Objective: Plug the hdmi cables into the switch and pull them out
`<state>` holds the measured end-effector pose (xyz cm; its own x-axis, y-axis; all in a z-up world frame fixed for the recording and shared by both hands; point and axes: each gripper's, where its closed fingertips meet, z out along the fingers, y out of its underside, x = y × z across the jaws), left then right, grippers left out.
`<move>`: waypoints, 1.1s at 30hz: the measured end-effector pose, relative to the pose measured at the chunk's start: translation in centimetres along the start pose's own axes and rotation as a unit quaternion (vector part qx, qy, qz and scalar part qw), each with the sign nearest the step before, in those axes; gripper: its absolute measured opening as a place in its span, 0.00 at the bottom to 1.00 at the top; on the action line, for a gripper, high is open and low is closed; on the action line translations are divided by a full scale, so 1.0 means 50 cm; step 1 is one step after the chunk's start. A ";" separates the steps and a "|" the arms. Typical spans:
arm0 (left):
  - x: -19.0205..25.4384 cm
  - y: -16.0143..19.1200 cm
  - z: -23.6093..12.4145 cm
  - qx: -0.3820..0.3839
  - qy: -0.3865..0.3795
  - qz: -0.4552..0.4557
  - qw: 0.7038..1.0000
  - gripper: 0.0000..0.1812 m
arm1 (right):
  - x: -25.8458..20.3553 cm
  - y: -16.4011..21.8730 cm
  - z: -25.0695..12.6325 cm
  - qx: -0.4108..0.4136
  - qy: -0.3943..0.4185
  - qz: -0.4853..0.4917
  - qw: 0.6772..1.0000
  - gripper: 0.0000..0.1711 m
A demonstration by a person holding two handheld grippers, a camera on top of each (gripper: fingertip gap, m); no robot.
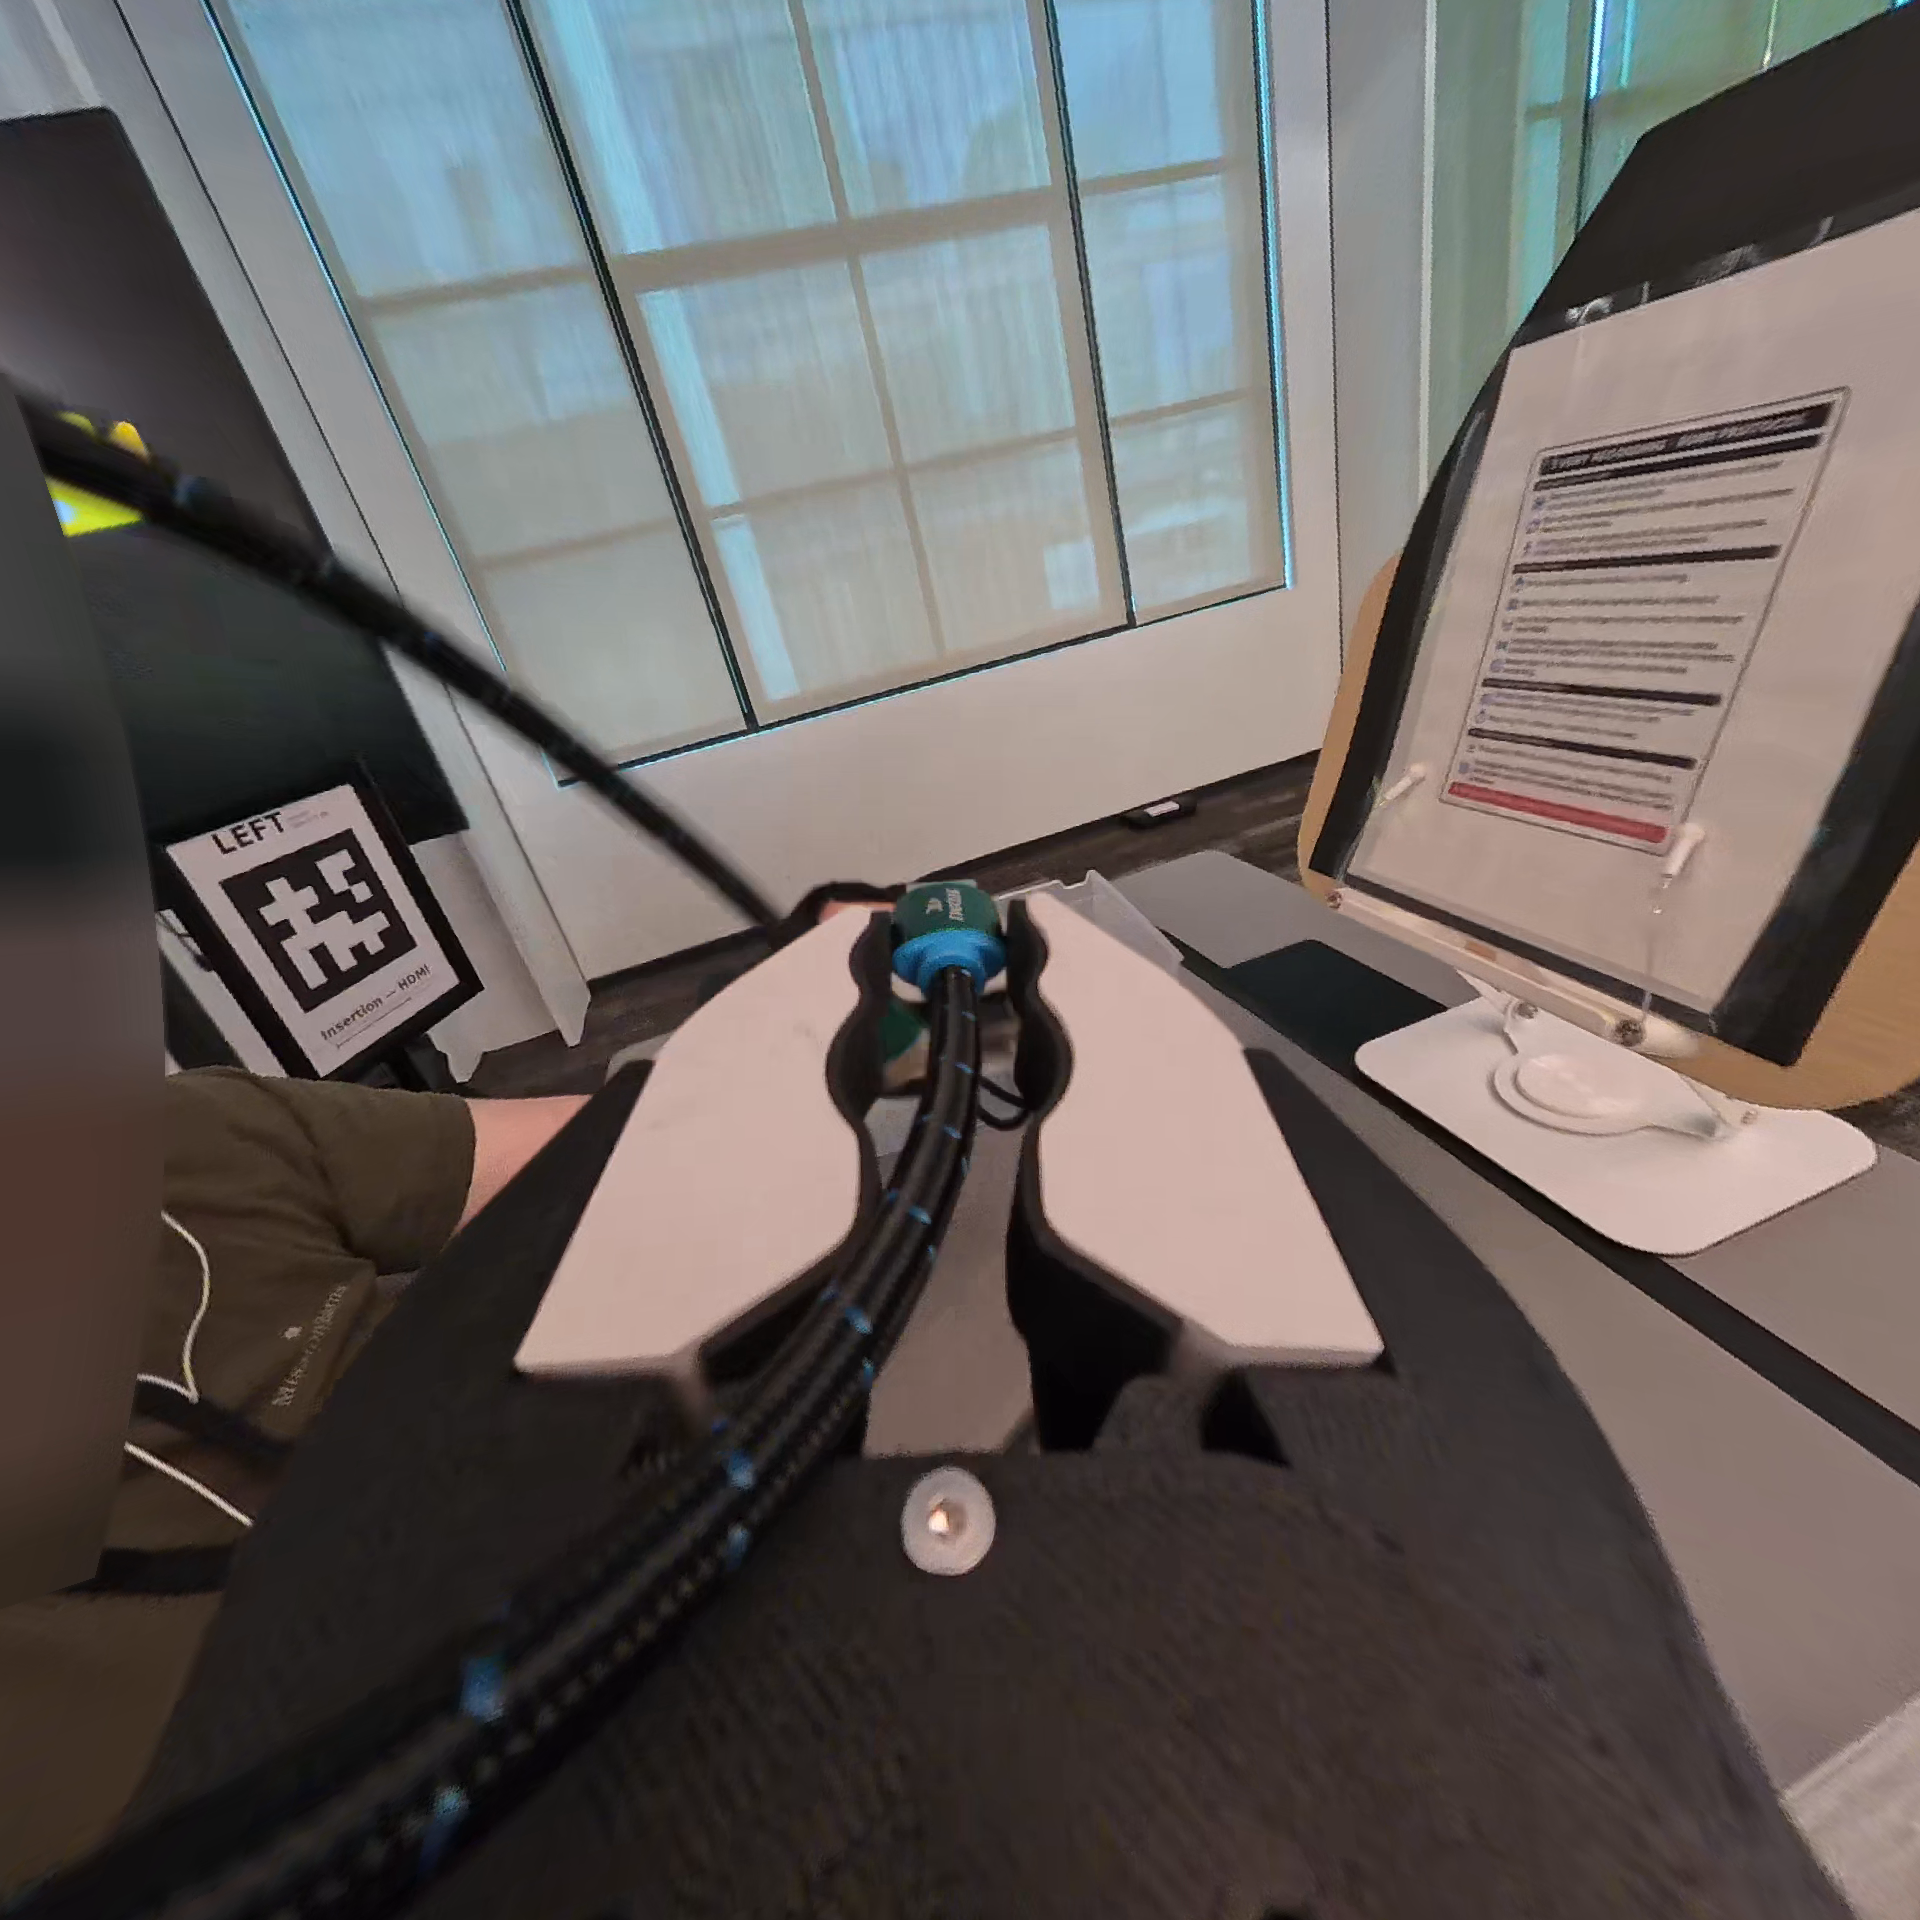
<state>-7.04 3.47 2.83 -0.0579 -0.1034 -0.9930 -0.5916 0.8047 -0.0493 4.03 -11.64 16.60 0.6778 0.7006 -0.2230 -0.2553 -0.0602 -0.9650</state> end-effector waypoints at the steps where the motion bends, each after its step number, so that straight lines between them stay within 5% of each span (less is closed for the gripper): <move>1: 0.022 -0.010 0.009 0.003 0.011 0.010 1.000 0.13 | -0.001 -0.001 0.004 0.003 0.000 0.002 1.000 0.13; 6: 0.055 -0.004 0.027 -0.007 0.031 0.021 0.999 0.12 | 0.034 -0.023 -0.043 0.001 0.104 -0.058 0.993 0.13; 10: 0.019 0.012 0.013 0.003 0.022 -0.022 0.999 0.13 | 0.065 0.071 -0.188 -0.149 0.164 -0.029 0.975 0.13; 14: -0.018 0.021 -0.007 0.010 0.011 -0.058 0.998 0.13 | 0.129 0.169 -0.352 -0.251 0.306 0.046 0.917 0.13; 23: -0.070 0.045 -0.042 0.005 -0.013 -0.085 0.996 0.13 | 0.160 0.436 -0.466 -0.497 0.278 0.244 0.785 0.13; 33: -0.068 0.043 -0.045 0.007 -0.009 -0.081 0.997 0.13 | 0.210 0.455 -0.482 -0.457 0.297 0.265 0.795 0.19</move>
<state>-9.89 4.24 6.35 0.0526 -0.2224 -0.9735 -0.5811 0.7860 -0.2109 21.98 -22.80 -11.03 0.9177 -0.0379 -0.3955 -0.1887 -0.9176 -0.3500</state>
